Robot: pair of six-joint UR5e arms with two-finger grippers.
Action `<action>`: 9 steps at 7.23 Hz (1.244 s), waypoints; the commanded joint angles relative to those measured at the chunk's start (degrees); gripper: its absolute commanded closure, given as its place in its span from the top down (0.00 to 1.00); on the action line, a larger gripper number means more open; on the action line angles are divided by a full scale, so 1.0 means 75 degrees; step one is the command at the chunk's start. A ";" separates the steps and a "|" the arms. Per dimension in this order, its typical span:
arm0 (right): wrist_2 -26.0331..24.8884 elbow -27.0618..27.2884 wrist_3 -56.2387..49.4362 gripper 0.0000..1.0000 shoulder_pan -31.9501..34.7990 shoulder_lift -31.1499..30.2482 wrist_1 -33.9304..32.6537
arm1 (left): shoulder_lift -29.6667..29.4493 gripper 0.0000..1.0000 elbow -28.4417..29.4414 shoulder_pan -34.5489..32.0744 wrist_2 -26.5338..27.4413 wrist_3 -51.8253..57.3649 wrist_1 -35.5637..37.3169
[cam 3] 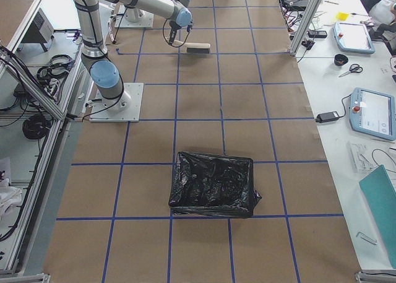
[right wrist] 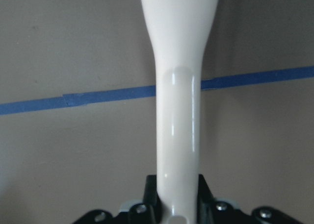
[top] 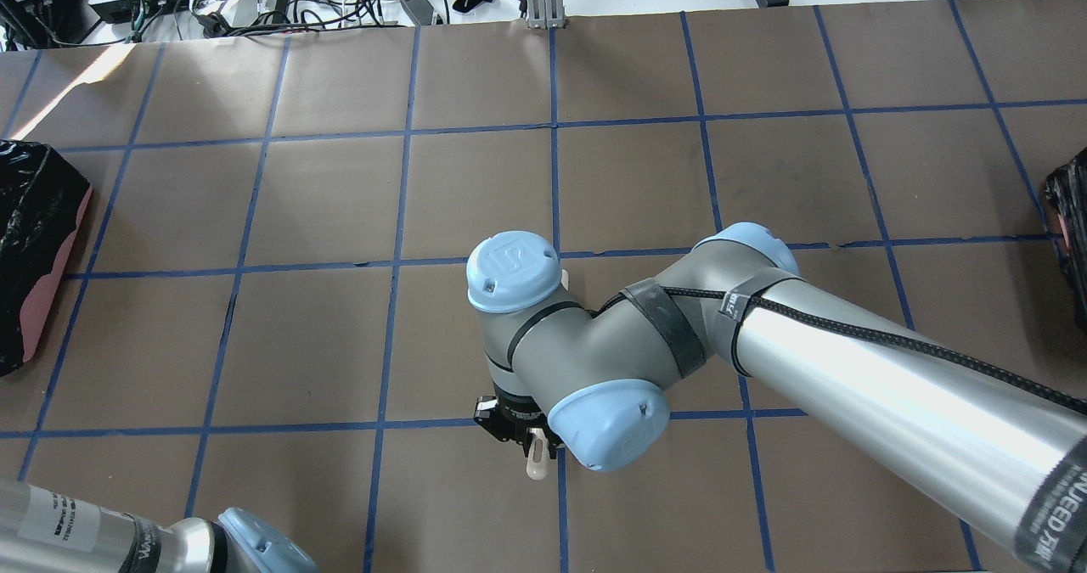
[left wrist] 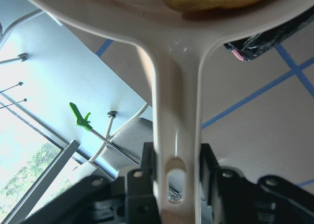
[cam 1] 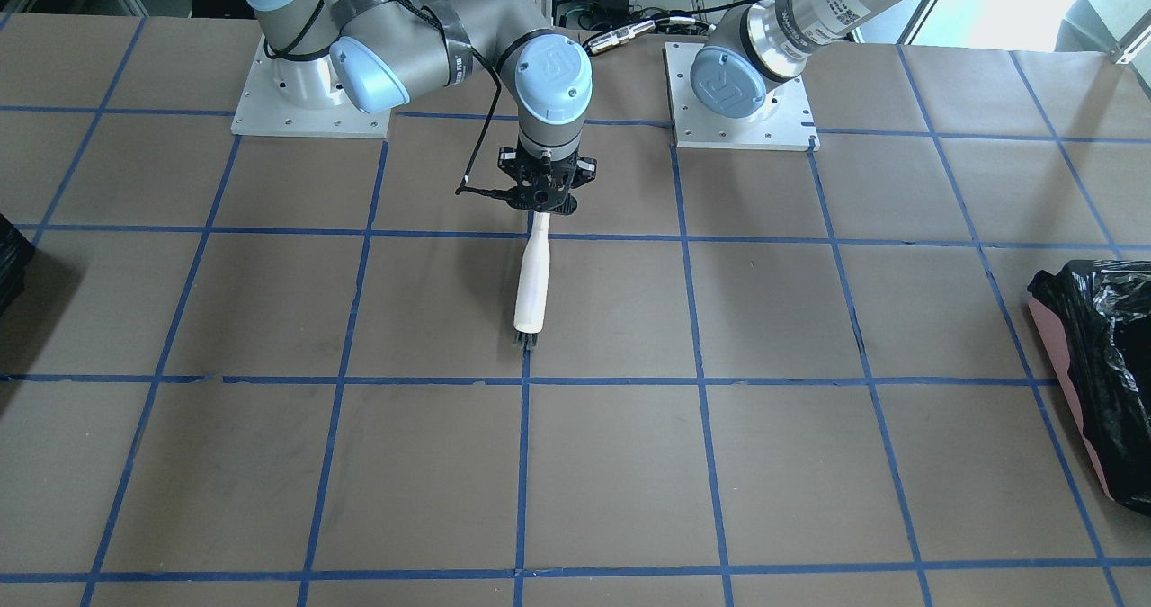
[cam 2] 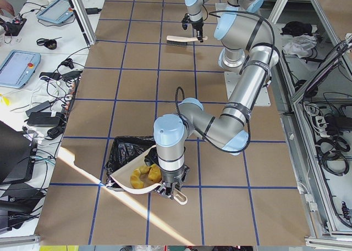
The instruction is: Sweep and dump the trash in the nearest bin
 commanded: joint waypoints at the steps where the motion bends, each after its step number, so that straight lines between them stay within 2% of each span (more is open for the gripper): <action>1: 0.0148 -0.0412 -0.0010 0.00 -0.0081 0.0283 0.0469 | 0.0162 0.00 -0.0501 -0.0597 0.1076 0.0323 0.1014; 3: 0.0197 -0.0567 -0.0021 0.00 -0.0117 0.0354 0.0601 | 0.0081 0.00 -0.0982 -0.0752 0.1642 0.0861 0.2360; 4: 0.0208 -0.0555 -0.0045 0.00 -0.0152 0.0355 0.0601 | 0.0046 0.00 -0.1065 -0.0764 0.1644 0.1074 0.2819; 6: 0.0208 -0.0555 -0.0045 0.00 -0.0281 0.0402 0.0648 | 0.0093 0.00 -0.1066 -0.0764 0.1656 0.1320 0.2893; 8: 0.0220 -0.0567 -0.0045 0.37 -0.0293 0.0483 0.0624 | 0.0105 0.00 -0.1066 -0.0846 0.1679 0.1601 0.3220; 9: 0.0208 -0.0578 -0.0056 0.68 -0.0293 0.0484 0.0624 | 0.0163 0.00 -0.1043 -0.0881 0.1656 0.1673 0.3257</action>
